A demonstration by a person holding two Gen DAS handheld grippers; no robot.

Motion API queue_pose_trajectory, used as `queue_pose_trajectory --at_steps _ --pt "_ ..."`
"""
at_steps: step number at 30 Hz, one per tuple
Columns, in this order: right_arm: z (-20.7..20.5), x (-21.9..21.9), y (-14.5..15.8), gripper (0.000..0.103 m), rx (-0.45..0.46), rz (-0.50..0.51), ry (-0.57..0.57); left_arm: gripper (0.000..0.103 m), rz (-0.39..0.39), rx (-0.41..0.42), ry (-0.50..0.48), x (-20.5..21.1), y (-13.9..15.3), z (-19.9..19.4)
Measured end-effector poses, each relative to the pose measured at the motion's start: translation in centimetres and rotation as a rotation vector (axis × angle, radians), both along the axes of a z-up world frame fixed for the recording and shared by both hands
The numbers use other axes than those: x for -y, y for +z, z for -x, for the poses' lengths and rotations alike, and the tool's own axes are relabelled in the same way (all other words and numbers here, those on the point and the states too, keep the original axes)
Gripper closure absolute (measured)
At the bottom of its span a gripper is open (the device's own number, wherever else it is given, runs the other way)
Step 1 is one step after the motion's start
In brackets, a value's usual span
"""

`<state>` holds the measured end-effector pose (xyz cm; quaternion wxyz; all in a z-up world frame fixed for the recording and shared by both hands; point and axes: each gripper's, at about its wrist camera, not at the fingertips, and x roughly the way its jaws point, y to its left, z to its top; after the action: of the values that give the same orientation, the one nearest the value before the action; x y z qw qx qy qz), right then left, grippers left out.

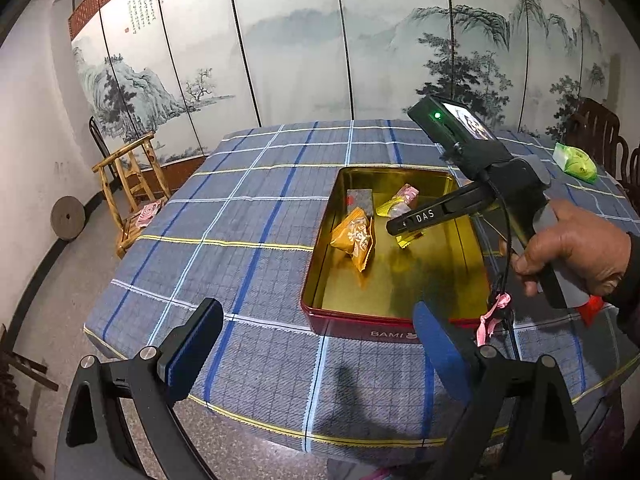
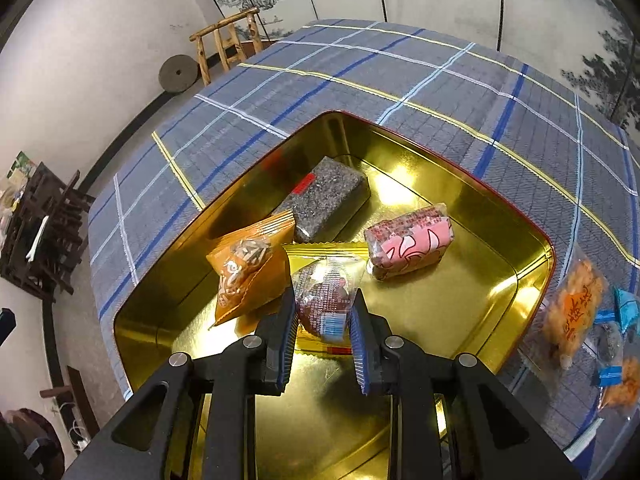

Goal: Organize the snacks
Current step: 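Carry the yellow-edged snack bag into the tin and open the right gripper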

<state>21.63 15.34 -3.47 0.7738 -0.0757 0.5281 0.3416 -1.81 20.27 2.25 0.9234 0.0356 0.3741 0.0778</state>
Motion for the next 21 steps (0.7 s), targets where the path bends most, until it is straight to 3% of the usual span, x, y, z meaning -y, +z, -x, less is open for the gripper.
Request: queue_pose_trajectory --at_steps 10,14,21 --pt "-0.1 -0.3 0.1 0.076 -0.005 -0.015 -0.014 0.009 0.009 -0.019 0.008 -0.1 -0.3 0.1" --pt "0.0 0.0 0.4 0.07 -0.004 -0.029 -0.026 0.009 0.004 -0.028 0.007 0.0 -0.4 0.0" --pt "1.0 2.0 2.8 0.064 0.027 -0.12 -0.059 0.009 0.001 -0.03 0.013 -0.2 -0.3 0.1"
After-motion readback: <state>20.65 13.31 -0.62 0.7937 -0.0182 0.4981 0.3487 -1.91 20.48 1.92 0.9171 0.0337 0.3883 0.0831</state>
